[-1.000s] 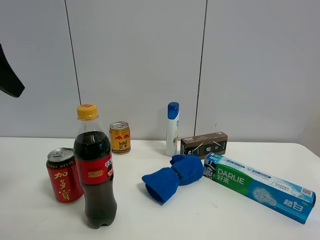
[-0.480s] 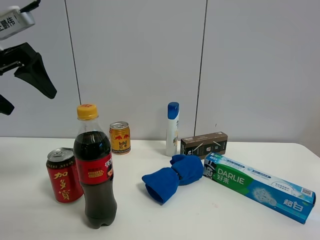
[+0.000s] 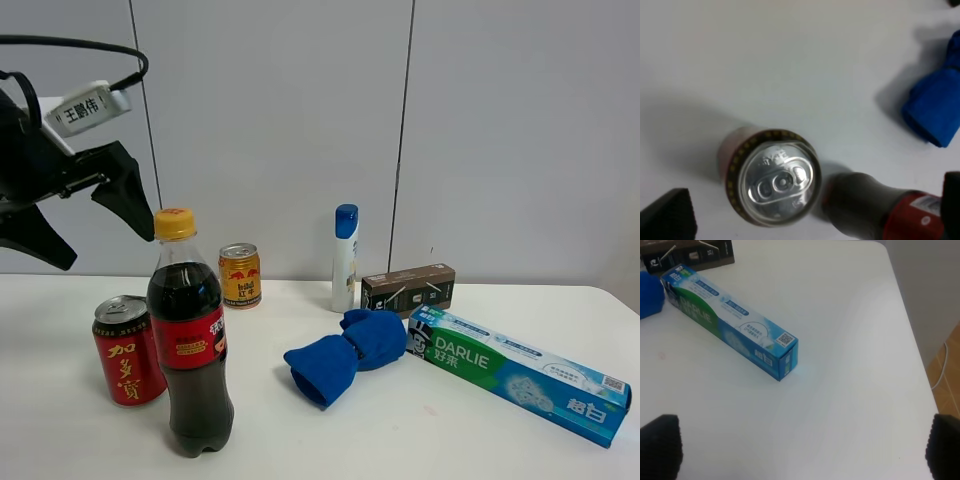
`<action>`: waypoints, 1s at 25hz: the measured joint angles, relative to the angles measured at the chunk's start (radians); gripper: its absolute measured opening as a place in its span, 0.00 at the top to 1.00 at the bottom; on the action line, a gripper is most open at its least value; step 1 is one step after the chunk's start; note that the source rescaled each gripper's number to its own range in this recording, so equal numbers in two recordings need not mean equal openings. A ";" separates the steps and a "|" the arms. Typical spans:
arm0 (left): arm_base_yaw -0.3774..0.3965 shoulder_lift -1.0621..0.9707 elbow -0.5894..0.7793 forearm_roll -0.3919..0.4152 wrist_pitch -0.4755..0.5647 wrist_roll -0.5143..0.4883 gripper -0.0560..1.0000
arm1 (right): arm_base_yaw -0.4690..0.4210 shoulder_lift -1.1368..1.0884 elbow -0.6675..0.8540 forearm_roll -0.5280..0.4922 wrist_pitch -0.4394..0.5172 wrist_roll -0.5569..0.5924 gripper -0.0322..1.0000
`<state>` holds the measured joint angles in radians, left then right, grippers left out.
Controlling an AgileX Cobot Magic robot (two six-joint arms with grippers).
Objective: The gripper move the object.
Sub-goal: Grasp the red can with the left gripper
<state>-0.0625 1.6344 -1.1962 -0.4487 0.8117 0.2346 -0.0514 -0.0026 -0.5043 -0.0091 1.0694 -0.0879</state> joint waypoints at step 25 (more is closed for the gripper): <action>-0.078 0.106 0.000 0.100 -0.049 -0.073 0.00 | 0.000 0.000 0.000 0.000 0.000 0.000 0.00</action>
<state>-0.1405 1.7401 -1.1963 -0.3490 0.7622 0.1617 -0.0514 -0.0026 -0.5043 -0.0091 1.0694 -0.0879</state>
